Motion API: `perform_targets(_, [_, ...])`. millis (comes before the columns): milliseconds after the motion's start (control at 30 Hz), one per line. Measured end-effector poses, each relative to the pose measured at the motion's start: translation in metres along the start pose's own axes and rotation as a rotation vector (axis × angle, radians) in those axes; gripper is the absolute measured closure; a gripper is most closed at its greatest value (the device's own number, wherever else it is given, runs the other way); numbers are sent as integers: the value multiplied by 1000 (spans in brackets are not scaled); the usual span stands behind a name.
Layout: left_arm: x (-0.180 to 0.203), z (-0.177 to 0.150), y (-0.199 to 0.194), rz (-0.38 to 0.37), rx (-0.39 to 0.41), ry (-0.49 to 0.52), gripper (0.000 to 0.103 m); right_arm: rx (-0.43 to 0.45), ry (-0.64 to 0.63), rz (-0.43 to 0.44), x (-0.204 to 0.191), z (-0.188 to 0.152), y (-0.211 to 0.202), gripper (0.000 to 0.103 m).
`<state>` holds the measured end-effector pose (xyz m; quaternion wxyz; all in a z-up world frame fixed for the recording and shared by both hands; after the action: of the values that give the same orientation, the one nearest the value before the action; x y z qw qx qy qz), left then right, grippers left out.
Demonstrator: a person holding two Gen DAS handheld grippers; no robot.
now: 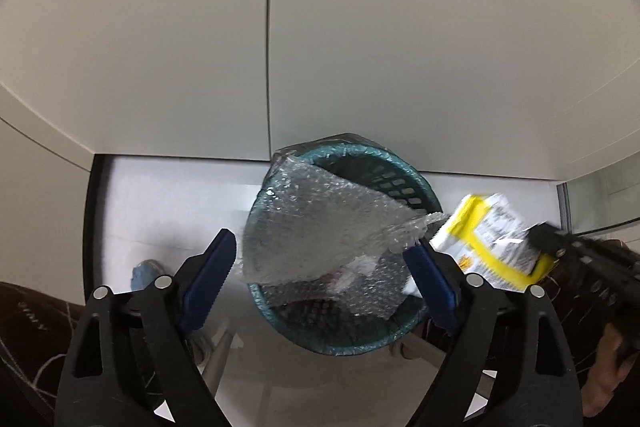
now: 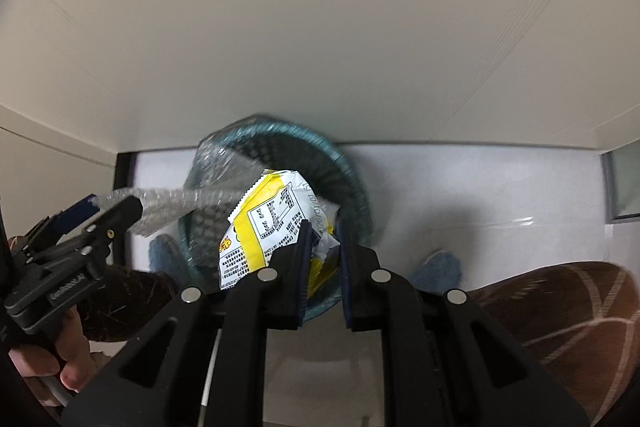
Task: Collect trash
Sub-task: 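Open both tools to drop the bubble wrap and wrapper into the wastebasket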
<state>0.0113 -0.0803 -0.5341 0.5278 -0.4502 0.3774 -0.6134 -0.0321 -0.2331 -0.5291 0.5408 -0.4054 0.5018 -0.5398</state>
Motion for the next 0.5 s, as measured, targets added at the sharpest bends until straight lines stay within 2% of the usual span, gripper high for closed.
perform_targets(133, [-6,-2,0,20,-3,15,13,-35,-18,23,-14,-3,16,90])
perform_targets(333, [-17,-1,-11,46,-3,2,11,-69,-62,29,-32,-8,39,87])
perform_targets(433, [-21,-1,-18,60,-6,-1,11,-60,-62,45,-36,-7,39,75])
perform_targets(500, [-25,-2,-20,59,-8,-3,11,-43,-65,33,-37,-6,37,61])
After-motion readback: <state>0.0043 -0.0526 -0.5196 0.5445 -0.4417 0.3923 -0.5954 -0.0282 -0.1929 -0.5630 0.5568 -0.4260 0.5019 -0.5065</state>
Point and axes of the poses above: each gripper's, at about its wrist camera, not at the fingertips, and y roughly the way its jaws point, x to its right, z to its top, the point moved 7 cm from there along y, roughly the way its jaws point, and after that the axes turned 3 degrees about x, right-handed, at the moved point
